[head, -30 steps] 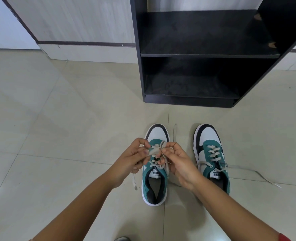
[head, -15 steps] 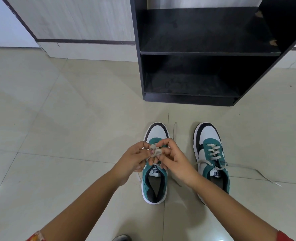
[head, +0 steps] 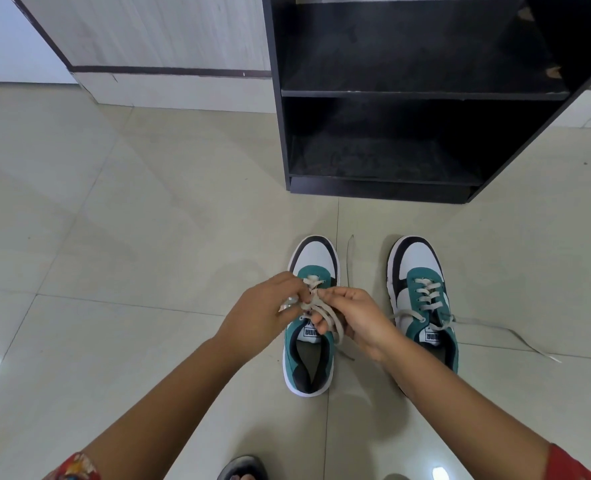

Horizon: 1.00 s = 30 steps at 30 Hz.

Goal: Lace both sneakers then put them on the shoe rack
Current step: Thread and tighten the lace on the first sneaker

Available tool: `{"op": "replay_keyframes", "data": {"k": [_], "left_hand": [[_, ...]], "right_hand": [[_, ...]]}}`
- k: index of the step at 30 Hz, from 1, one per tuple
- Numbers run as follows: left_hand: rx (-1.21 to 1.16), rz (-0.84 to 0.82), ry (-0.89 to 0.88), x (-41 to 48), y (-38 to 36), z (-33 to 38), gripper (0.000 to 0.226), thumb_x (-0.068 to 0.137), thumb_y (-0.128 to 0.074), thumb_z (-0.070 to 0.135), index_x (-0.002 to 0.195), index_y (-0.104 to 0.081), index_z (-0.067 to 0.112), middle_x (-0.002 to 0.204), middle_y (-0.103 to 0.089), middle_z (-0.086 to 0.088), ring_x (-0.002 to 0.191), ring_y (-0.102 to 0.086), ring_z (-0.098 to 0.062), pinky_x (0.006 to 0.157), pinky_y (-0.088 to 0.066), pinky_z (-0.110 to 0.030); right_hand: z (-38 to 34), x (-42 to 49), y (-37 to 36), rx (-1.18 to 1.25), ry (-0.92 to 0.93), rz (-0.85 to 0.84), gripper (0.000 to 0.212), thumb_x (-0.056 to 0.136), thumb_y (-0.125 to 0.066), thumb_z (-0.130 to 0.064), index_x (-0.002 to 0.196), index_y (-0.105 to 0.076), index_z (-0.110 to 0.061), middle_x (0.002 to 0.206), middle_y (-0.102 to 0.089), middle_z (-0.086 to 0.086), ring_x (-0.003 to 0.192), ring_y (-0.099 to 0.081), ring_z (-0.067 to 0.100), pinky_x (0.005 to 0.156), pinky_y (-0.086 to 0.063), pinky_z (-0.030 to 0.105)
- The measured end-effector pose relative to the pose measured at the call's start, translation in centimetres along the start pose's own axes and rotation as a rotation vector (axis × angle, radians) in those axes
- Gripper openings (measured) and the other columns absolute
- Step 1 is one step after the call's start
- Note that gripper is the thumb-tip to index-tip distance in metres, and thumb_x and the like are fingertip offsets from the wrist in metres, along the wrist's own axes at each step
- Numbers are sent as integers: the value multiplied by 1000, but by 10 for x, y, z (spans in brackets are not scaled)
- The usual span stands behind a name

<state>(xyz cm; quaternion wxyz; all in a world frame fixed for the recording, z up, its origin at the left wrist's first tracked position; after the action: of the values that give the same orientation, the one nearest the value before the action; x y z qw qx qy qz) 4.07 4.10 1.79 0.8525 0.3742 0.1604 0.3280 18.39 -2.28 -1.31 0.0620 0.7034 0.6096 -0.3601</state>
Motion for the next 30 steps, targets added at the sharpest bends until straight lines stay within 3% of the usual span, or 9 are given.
{"op": "replay_keyframes", "data": {"k": [3, 7, 10, 15, 18, 21, 24, 26, 30], "left_hand": [[269, 4, -293, -3, -2, 8, 19, 86, -51, 20, 105, -52, 24, 103, -69, 2, 77, -65, -16, 59, -55, -25], [392, 7, -359, -2, -4, 10, 26, 80, -65, 13, 102, -52, 17, 81, -70, -6, 60, -60, -22, 47, -53, -31], [220, -9, -61, 1, -3, 13, 12, 87, -58, 12, 94, -48, 12, 77, -65, -9, 60, -54, -23, 52, -48, -34], [-834, -83, 755, 6, -1, 0, 19, 81, -63, 1, 73, -48, 10, 57, -47, -2, 41, -30, -8, 40, -24, -16], [-973, -54, 862, 0, -4, -2, 19, 79, -65, 0, 72, -51, 10, 63, -53, -6, 37, -33, -6, 38, -30, -17], [-990, -20, 878, -8, -10, 0, 17, 79, -68, 6, 72, -53, 9, 58, -53, -3, 39, -36, -7, 42, -33, -20], [-1001, 15, 895, -13, -12, 0, 16, 81, -67, 8, 71, -55, 10, 64, -62, -4, 48, -51, -12, 49, -45, -24], [-1008, 111, 930, -18, -10, -8, 13, 82, -64, 4, 74, -55, 7, 78, -70, -9, 64, -65, -19, 61, -55, -28], [-1375, 204, 939, -30, -15, -22, 9, 89, -55, 7, 82, -60, 4, 101, -69, -13, 55, -61, -10, 48, -52, -18]], "right_hand": [[-2, 1, 0, -52, -77, -11, 21, 93, -50, -6, 84, -66, 3, 54, -67, 9, 41, -58, 14, 52, -55, 23], [-5, 1, -3, -95, -81, -33, 18, 94, -48, -5, 97, -64, -1, 52, -64, 6, 43, -58, 13, 59, -52, 27], [-7, 1, -5, -51, -20, 21, 13, 97, -46, -18, 103, -52, -8, 56, -60, 6, 45, -55, 12, 66, -50, 32], [-9, -11, -8, -314, 185, 67, 45, 93, -44, -44, 62, -52, -12, 64, -60, -5, 62, -55, 8, 68, -45, 15], [-3, -26, -5, -843, 434, 184, 46, 85, -48, -58, 72, -63, -17, 109, -54, -12, 107, -44, 0, 88, -32, 6], [3, -32, -7, -1055, 524, 243, 29, 89, -53, -47, 74, -64, -24, 123, -43, -19, 117, -31, 1, 97, -28, 17], [7, -31, -4, -849, 434, 219, 25, 90, -57, -29, 65, -63, -27, 115, -44, -22, 111, -34, -3, 91, -27, 7], [7, -29, 7, -571, 304, 292, 32, 89, -57, -15, 58, -61, -21, 100, -51, -13, 98, -47, 5, 82, -35, 14], [15, -29, 20, 434, -7, 136, 23, 78, -60, -11, 54, -59, -12, 70, -55, 3, 55, -48, 11, 49, -40, 21]]}}
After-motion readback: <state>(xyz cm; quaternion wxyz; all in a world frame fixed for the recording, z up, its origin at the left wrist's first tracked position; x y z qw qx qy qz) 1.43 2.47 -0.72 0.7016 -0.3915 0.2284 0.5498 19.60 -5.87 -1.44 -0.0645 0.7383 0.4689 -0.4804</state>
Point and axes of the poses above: each hand's wrist, its own x-axis towards the middle knuckle, its own y-axis out of the back of the hand, z = x × y, the point moved 3 cm from there along x, towards the middle knuckle
